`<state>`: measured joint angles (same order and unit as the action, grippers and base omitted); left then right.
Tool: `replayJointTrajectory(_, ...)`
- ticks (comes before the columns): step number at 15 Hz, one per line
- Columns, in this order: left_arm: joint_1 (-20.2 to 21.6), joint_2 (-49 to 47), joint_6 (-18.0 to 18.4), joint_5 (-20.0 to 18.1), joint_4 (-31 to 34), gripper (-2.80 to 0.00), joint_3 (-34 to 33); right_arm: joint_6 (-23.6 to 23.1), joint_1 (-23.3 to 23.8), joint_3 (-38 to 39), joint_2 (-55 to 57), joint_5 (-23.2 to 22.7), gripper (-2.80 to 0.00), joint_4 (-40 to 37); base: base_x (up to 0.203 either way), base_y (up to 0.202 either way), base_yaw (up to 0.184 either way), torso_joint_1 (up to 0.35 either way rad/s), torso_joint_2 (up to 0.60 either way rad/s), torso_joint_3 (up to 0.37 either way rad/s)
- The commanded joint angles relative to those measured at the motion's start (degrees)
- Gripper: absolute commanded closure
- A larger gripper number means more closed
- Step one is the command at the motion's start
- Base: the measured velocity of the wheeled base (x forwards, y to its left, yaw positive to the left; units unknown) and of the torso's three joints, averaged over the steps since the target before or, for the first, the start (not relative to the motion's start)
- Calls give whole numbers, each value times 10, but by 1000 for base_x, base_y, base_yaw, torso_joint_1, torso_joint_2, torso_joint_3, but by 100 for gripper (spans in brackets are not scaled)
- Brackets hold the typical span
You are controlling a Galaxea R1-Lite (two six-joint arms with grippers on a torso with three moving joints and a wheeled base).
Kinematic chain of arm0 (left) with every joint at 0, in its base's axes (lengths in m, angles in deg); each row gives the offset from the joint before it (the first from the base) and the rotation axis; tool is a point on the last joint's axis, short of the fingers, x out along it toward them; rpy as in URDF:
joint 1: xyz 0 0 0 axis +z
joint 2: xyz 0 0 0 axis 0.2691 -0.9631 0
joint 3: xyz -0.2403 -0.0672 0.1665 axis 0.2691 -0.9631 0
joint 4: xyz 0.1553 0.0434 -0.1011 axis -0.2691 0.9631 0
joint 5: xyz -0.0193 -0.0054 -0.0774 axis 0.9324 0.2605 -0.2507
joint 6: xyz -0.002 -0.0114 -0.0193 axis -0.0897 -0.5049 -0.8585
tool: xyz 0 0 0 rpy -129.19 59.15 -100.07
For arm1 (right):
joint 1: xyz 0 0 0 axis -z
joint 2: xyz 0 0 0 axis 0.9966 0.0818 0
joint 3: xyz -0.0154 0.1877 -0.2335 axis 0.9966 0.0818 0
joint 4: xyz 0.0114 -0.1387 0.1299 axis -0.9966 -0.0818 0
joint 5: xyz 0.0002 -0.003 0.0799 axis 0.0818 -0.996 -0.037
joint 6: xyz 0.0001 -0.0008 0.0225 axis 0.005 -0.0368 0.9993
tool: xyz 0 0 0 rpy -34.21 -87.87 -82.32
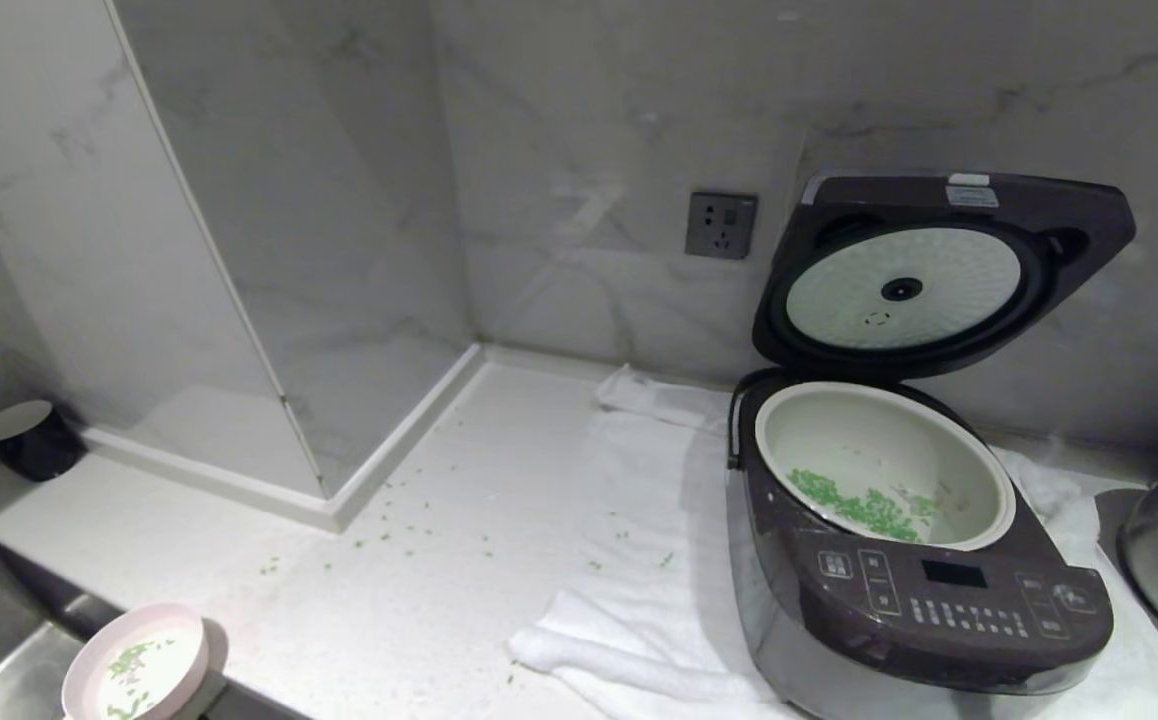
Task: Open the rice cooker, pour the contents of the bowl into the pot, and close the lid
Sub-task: Pick up the bowl on the table
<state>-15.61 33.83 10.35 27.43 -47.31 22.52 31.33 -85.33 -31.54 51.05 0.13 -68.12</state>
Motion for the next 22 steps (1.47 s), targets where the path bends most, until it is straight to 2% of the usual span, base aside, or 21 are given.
replayJointTrajectory(1,0,0,0,0,0,0,0,-1,-1,0,0,0,0,1,-167,0,-4,4,40,7)
replayJointTrajectory(11,0,0,1,0,0,0,0,-1,0,0,0,0,0,1,-12,0,0,-12,27,17)
replayJointTrajectory(17,-1,0,0,0,0,0,0,-1,0,0,0,0,0,1,4,8,-106,-5,19,15)
replayJointTrajectory(22,-1,0,-2,1,0,0,0,-1,-1,0,0,0,0,1,0,1,-12,-1,2,1)
